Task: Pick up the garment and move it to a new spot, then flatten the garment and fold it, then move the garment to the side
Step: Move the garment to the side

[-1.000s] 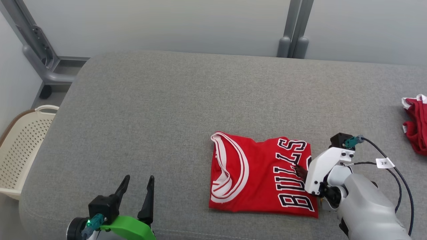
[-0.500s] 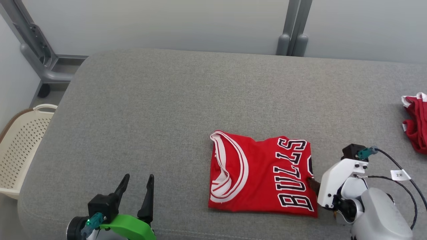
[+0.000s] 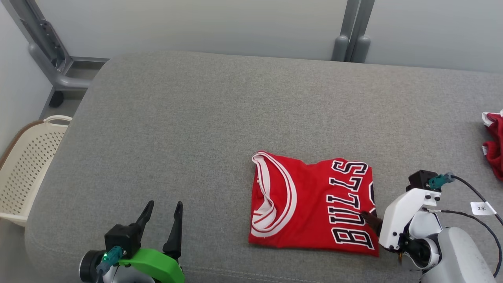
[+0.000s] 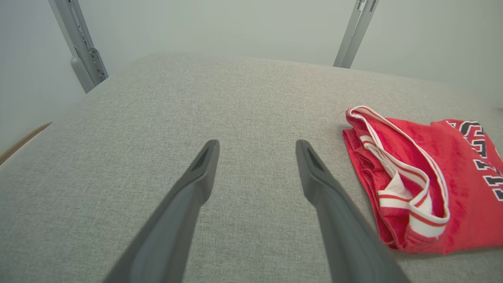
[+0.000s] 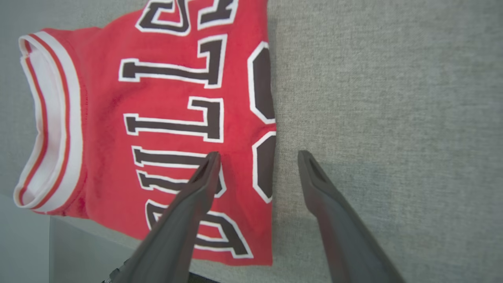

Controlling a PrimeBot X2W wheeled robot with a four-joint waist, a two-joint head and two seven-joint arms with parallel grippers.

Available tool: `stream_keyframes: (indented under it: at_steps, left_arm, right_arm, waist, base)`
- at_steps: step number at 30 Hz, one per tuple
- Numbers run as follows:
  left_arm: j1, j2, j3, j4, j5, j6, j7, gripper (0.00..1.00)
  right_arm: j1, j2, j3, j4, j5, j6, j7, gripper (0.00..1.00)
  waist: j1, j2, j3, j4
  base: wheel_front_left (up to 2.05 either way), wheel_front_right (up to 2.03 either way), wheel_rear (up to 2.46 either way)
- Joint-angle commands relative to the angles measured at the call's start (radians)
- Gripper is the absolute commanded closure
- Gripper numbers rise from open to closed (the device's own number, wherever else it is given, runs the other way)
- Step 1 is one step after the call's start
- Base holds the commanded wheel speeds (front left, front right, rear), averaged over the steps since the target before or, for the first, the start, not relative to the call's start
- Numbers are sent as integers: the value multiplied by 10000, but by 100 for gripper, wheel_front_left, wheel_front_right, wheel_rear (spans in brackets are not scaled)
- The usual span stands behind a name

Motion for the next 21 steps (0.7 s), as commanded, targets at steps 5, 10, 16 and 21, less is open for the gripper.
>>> stream_keyframes:
  at_steps: [5,10,16,21]
  left_arm:
    - [-209,16,-20,49,53,-58,-76,0]
    - [-316,3,-23,44,67,-82,-80,0]
    - [-376,-41,-29,77,86,-126,-87,0]
    - [-409,-119,-52,142,125,-135,-70,0]
  right_arm:
    - [-182,-25,-152,393,-128,-9,-19,0]
    - [-607,-21,-339,1054,-415,-9,-354,0]
    - [-992,1,-197,1871,-394,-9,-589,25]
    - [-1201,63,102,2435,-380,-6,-708,100]
  waist:
    - [0,0,131,155]
    - [0,0,357,300]
    - [0,0,547,416]
    - [0,0,593,491]
  base:
    - [0,0,0]
    - [0,0,0]
    - [0,0,0]
    - [0,0,0]
